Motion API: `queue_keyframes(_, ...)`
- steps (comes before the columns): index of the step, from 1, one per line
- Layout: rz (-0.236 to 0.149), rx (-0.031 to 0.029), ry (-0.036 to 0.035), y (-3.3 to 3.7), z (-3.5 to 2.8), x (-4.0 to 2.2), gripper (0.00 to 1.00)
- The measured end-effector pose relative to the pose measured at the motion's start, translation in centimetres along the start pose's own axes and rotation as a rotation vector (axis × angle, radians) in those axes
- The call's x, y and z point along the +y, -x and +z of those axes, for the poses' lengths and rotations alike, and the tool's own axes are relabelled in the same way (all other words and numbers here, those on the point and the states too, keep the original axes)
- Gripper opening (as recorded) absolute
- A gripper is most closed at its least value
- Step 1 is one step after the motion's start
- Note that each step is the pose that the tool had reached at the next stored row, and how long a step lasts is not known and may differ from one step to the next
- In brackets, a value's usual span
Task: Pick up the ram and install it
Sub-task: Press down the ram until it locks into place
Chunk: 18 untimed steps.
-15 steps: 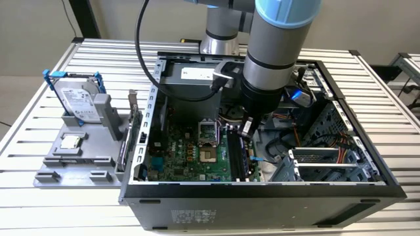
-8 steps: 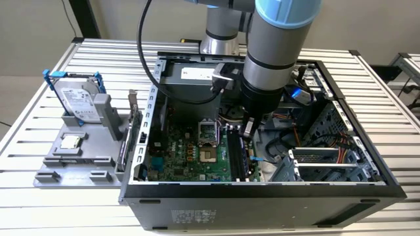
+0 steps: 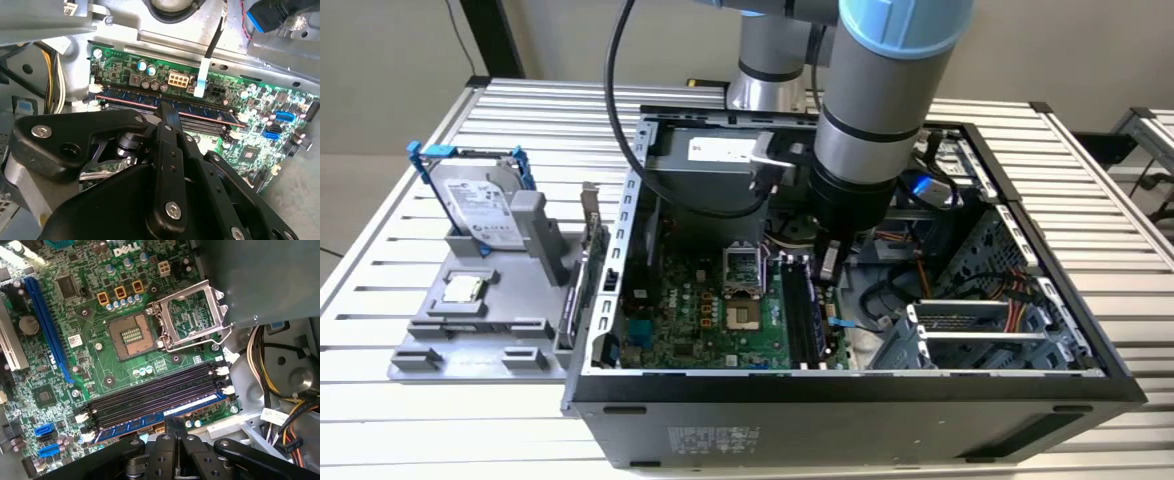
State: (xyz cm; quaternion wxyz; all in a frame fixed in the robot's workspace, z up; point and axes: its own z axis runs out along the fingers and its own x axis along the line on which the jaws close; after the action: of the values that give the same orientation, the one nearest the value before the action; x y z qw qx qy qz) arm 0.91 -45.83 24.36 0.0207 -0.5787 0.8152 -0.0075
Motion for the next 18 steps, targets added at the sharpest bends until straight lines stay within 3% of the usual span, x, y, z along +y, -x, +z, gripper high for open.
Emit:
queue_keyframes(4, -0.051, 0.0, 0.0032, -0.01, 0.03, 0.0, 0.0)
queue_keyframes(9, -0.109, 0.0019, 0.0153, -0.01, 0.1, 0.01, 0.0)
queue_keyframes(12, -0.131, 0.0015, 0.0164, -0.01, 0.13, 0.01, 0.0)
queue_keyframes(18, -0.225, -0.0014, 0.0184, -0.02, 0.16, 0.0, 0.0)
